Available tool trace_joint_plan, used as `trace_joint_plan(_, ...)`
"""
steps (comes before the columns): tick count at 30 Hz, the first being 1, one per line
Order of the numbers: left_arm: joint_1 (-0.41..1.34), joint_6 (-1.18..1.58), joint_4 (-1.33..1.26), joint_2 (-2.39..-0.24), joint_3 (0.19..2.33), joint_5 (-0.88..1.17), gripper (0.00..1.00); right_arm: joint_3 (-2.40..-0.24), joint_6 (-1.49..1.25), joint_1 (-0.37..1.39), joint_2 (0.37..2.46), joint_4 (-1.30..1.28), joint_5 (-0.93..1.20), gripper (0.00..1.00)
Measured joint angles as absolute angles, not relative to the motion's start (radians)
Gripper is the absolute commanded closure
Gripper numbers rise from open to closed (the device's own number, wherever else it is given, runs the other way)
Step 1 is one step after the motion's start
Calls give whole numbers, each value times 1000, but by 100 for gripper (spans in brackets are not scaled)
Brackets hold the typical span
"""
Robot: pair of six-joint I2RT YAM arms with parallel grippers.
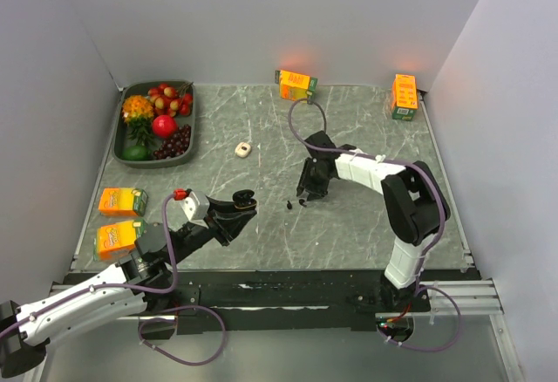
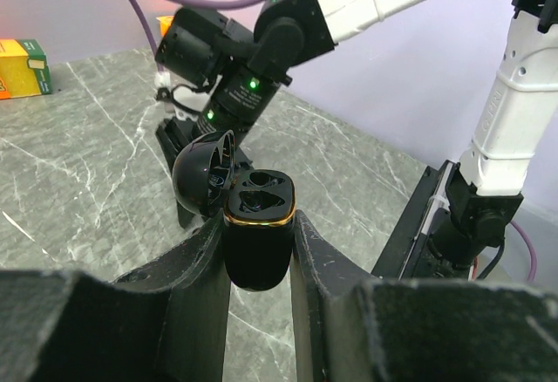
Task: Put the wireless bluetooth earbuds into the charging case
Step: Pick up the earbud from the center of the board.
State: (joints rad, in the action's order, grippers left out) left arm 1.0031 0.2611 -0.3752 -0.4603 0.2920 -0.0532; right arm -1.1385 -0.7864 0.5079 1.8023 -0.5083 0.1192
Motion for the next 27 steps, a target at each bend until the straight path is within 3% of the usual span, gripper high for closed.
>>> trace_joint_plan(3, 1003, 261, -375, -459, 292, -58, 99, -1182, -747, 508, 1797, -542, 61, 31)
trace_joint_plan(5, 1003, 261, -375, -458, 292, -59, 99, -1199, -697, 509, 1773, -560, 7, 1)
trace_joint_plan(16, 1003, 261, -372, -459, 292, -67, 99, -1114, -468, 698, 1584, -500, -257, 1)
trace_joint_plan(22, 1003, 273, -348, -440, 292, -80, 99, -936, -450, 655, 1465, -427, -245, 18)
trace_joint_plan(25, 1003, 277, -346, -438, 292, -83, 99, -960, -430, 655, 1448, -420, -226, 33)
trace_joint_plan(27, 1003, 277, -346, -440, 292, -84, 99, -1010, -421, 662, 1469, -433, -220, 33)
